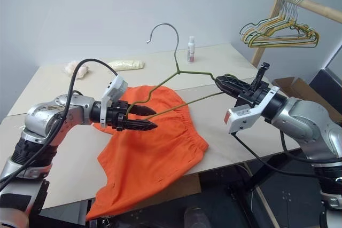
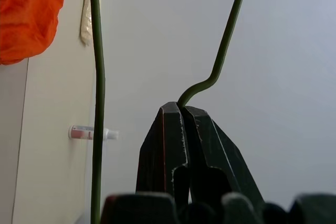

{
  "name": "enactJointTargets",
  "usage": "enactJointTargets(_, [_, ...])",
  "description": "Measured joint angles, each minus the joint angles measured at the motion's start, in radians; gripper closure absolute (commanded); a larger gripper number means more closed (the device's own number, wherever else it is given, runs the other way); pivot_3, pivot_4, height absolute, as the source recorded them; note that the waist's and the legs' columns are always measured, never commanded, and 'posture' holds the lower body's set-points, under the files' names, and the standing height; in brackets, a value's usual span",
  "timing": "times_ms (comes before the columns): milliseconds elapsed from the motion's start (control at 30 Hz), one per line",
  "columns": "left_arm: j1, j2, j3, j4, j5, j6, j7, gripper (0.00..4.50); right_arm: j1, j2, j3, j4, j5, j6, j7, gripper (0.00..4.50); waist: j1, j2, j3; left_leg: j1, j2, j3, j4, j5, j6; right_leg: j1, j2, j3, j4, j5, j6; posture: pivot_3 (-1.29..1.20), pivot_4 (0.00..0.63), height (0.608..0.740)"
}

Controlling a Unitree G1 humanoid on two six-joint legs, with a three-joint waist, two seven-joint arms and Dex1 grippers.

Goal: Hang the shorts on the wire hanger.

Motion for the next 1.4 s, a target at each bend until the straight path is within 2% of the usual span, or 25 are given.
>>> enactJointTargets(200, [0.0,0.0,0.0,-0.001,0.017,0.0,-0.011,4.47,0.0,0.005,0.0,0.0,-0.01,0.008,0.003,4.5,-0.008,0.0,0.0,0.0,0.0,0.0,0.0,0.0,0.0,0.0,0.0,0.0,0.0,0.0,0.0,-0.29,0.0,0.74])
enactJointTargets(400, [0.0,0.0,0.001,-0.001,0.021,0.006,0.003,4.47,0.0,0.006,0.0,-0.001,-0.013,0.006,0.008,4.5,-0.008,0.0,0.0,0.0,0.0,0.0,0.0,0.0,0.0,0.0,0.0,0.0,0.0,0.0,0.0,-0.29,0.0,0.74])
enactJointTargets(533, [0.0,0.0,0.001,-0.002,0.023,0.01,0.018,4.5,0.01,0.003,0.0,-0.005,0.037,-0.005,0.041,3.38,-0.008,0.0,0.0,0.0,0.0,0.0,0.0,0.0,0.0,0.0,0.0,0.0,0.0,0.0,0.0,-0.28,0.0,0.74])
enactJointTargets(700, [-0.001,0.003,0.001,-0.001,0.031,0.01,0.019,4.5,0.034,-0.064,0.0,-0.007,0.197,-0.038,0.151,1.68,-0.008,0.0,0.0,0.0,0.0,0.0,0.0,0.0,0.0,0.001,-0.001,0.0,0.0,0.0,0.0,-0.27,0.0,0.74])
enactJointTargets(767, [-0.001,0.008,-0.002,-0.002,0.039,0.007,0.013,4.5,0.042,-0.095,-0.005,-0.013,0.31,-0.009,0.224,0.97,-0.008,0.0,0.0,0.0,0.0,0.0,0.0,0.0,0.0,0.001,0.0,0.0,0.0,0.0,0.0,-0.27,0.0,0.74])
enactJointTargets(833, [-0.001,0.023,-0.008,-0.002,0.056,-0.001,-0.002,4.5,0.066,-0.126,-0.015,-0.042,0.469,0.114,0.315,0.28,-0.008,0.0,0.0,0.0,0.001,-0.001,0.0,0.0,0.0,0.002,0.0,-0.001,-0.001,0.0,0.0,-0.27,0.0,0.74])
enactJointTargets(867, [-0.001,0.035,-0.016,-0.002,0.067,-0.016,-0.012,4.5,0.07,-0.139,-0.018,-0.069,0.58,0.233,0.361,0.05,-0.008,0.0,0.0,0.0,0.001,-0.001,0.0,0.0,0.0,0.002,0.0,-0.001,-0.001,0.0,0.0,-0.27,0.0,0.74])
enactJointTargets(967, [0.004,0.053,-0.033,-0.016,0.105,-0.082,-0.044,4.5,0.033,-0.221,-0.026,-0.112,0.849,0.581,0.502,0.05,-0.005,0.0,0.0,0.0,0.001,-0.001,0.0,0.0,0.0,0.004,-0.002,-0.001,-0.002,0.0,0.0,-0.26,0.0,0.74])
enactJointTargets(1033, [0.019,0.07,-0.045,-0.028,0.137,-0.138,-0.069,4.5,-0.064,-0.298,-0.011,-0.095,0.982,0.833,0.621,0.05,-0.002,0.001,0.0,0.001,0.001,-0.002,0.0,0.0,0.0,0.004,-0.001,-0.002,-0.002,0.0,0.0,-0.26,0.0,0.74])
enactJointTargets(1133, [0.037,0.077,-0.056,-0.042,0.152,-0.177,-0.089,4.5,-0.209,-0.313,0.049,-0.064,1.028,1.042,0.746,0.05,0.006,0.001,0.0,0.0,0.002,-0.002,0.0,0.0,0.0,0.003,-0.001,-0.002,-0.003,0.0,0.0,-0.25,0.0,0.74])
enactJointTargets(1233, [0.045,0.079,-0.059,-0.049,0.153,-0.193,-0.098,4.5,-0.33,-0.267,0.174,-0.04,1.014,1.208,0.837,0.05,0.021,0.001,0.0,-0.002,0.002,-0.002,0.0,0.0,0.0,-0.001,-0.003,-0.001,-0.002,0.0,0.0,-0.25,0.0,0.74])
enactJointTargets(1400, [0.049,0.08,-0.059,-0.062,0.153,-0.194,-0.101,4.5,-0.419,-0.19,0.305,-0.011,0.912,1.301,0.896,0.05,0.046,0.001,0.0,-0.009,-0.001,-0.002,0.0,0.0,0.0,-0.009,-0.006,-0.001,0.0,0.0,0.0,-0.23,0.0,0.74])
